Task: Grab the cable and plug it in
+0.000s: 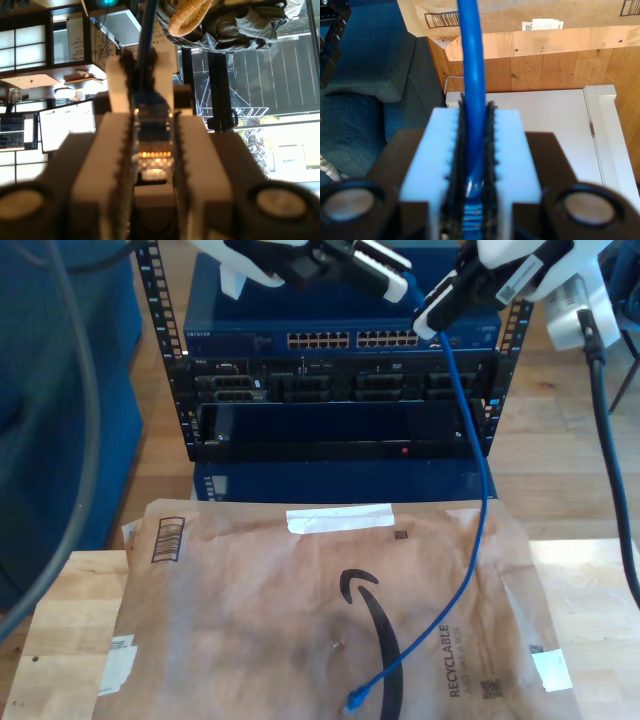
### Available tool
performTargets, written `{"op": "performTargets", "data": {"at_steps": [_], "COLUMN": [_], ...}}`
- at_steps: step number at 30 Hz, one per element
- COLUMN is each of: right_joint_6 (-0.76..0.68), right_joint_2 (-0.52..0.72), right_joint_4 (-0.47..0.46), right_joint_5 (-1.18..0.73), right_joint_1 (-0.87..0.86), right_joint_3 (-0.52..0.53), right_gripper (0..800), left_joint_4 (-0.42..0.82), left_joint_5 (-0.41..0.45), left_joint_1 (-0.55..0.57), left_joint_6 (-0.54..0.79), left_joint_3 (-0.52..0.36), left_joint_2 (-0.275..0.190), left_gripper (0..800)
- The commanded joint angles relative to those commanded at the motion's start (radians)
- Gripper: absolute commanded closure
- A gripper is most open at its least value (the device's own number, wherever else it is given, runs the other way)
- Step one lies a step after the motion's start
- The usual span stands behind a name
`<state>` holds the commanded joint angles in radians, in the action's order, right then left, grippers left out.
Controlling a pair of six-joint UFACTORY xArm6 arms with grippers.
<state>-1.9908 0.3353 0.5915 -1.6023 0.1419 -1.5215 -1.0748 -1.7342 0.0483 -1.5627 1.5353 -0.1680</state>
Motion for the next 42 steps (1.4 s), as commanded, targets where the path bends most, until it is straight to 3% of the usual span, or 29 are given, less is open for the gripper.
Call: {"op": "performTargets", "data": {"at_steps": [2, 4, 7, 22, 42], "right_joint_6": [0.000, 0.000, 0.000, 0.002, 0.003], "right_joint_2": [0.000, 0.000, 0.000, 0.002, -0.002], "right_joint_4": [0.000, 0.000, 0.000, -0.011, -0.044], "right_joint_5": [0.000, 0.000, 0.000, -0.002, -0.002], "right_joint_1": [0.000, 0.000, 0.000, 0.006, 0.043], "right_joint_3": [0.000, 0.000, 0.000, 0.018, 0.031], "right_gripper": [798, 798, 798, 797, 798], "left_joint_4": [0.000, -0.003, -0.006, -0.005, 0.077], "left_joint_5": [0.002, -0.002, -0.002, -0.028, -0.060], "left_joint_1": [0.000, 0.000, 0.002, -0.002, -0.003], "left_joint_6": [0.000, 0.000, 0.000, 0.002, 0.005], "left_joint_3": [0.000, -0.002, -0.011, -0.003, 0.017], "left_joint_2": [-0.003, -0.002, -0.002, -0.002, 0.000], "left_gripper": [757, 618, 603, 677, 677]}}
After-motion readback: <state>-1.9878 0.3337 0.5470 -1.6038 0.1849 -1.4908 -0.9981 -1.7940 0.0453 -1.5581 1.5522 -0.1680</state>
